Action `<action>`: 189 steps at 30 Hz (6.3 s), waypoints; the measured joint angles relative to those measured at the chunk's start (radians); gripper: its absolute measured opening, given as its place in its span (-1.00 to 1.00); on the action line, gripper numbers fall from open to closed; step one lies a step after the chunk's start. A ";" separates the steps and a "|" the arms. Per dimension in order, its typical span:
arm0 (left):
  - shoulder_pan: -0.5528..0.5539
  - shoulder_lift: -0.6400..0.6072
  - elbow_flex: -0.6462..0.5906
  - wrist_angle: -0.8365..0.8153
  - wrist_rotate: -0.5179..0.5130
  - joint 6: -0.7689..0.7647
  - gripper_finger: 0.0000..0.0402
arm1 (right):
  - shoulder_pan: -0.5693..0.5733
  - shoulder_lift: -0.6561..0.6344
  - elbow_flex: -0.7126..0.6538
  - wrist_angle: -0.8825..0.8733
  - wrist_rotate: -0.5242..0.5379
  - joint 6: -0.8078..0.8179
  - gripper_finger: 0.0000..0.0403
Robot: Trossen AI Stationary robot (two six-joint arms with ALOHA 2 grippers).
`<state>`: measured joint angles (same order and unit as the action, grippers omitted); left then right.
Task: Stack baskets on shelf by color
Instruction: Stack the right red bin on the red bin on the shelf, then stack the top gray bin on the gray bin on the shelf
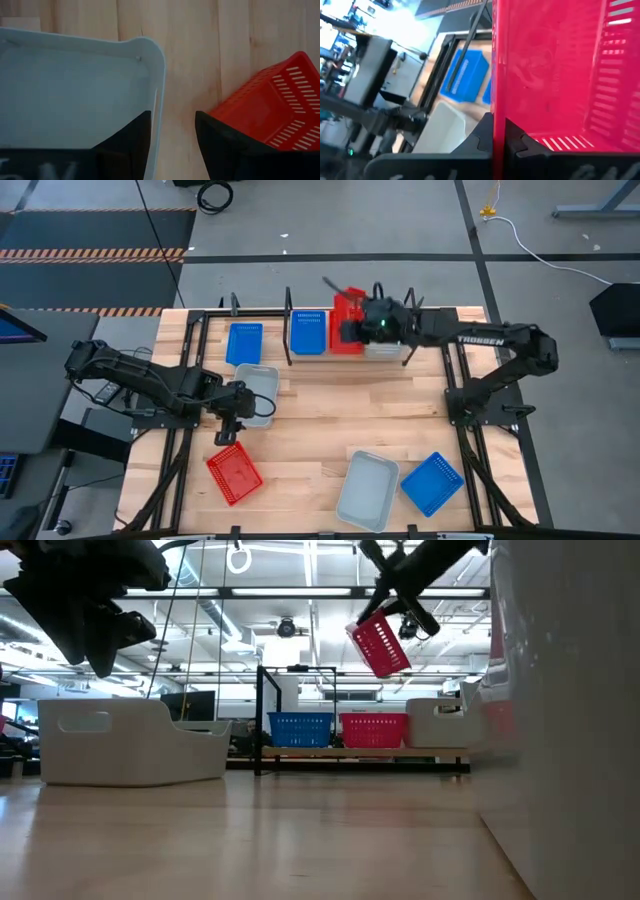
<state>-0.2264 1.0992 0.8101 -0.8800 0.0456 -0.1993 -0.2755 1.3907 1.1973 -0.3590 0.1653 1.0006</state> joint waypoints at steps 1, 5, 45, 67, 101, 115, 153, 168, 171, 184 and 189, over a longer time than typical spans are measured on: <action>0.000 0.000 0.000 0.001 0.000 -0.001 -0.20 | -0.023 0.005 0.000 -0.004 -0.024 -0.004 -0.98; 0.000 0.000 0.000 0.002 -0.007 -0.026 -0.20 | -0.081 0.052 0.000 0.015 -0.126 -0.012 -0.98; -0.030 0.000 0.000 -0.008 -0.008 -0.109 -0.20 | -0.147 0.187 0.006 0.033 -0.238 -0.039 -0.41; -0.031 0.000 0.000 -0.008 -0.019 -0.110 -0.20 | -0.014 0.230 0.370 -0.556 -0.186 -0.872 -0.41; -0.031 0.000 0.000 -0.010 -0.026 -0.130 -0.20 | 0.014 0.330 0.374 -0.531 -0.051 -0.928 -0.38; -0.031 0.000 0.000 -0.010 -0.026 -0.134 -0.20 | -0.016 0.361 0.274 -0.409 -0.080 -0.930 -0.03; -0.030 0.000 0.000 -0.005 -0.045 -0.145 -0.20 | -0.029 0.358 0.379 -0.617 -0.055 -1.135 -0.94; -0.030 0.000 0.000 0.008 -0.045 -0.157 -0.20 | -0.033 0.360 0.322 -0.519 -0.062 -1.073 -0.59; -0.031 0.000 0.000 0.008 -0.045 -0.156 -0.20 | -0.033 0.360 0.322 -0.489 -0.062 -1.071 -0.51; -0.043 0.000 0.000 -0.045 0.017 0.012 -0.20 | 0.020 0.272 0.410 -0.525 -0.088 -0.765 -0.37; -0.039 0.013 0.000 -0.069 -0.029 0.162 -0.10 | 0.082 0.225 0.419 -0.530 -0.088 -0.686 -0.38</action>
<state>-0.2653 1.1119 0.8101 -0.9486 0.0169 -0.0377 -0.1933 1.6155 1.6165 -0.8894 0.0772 0.3144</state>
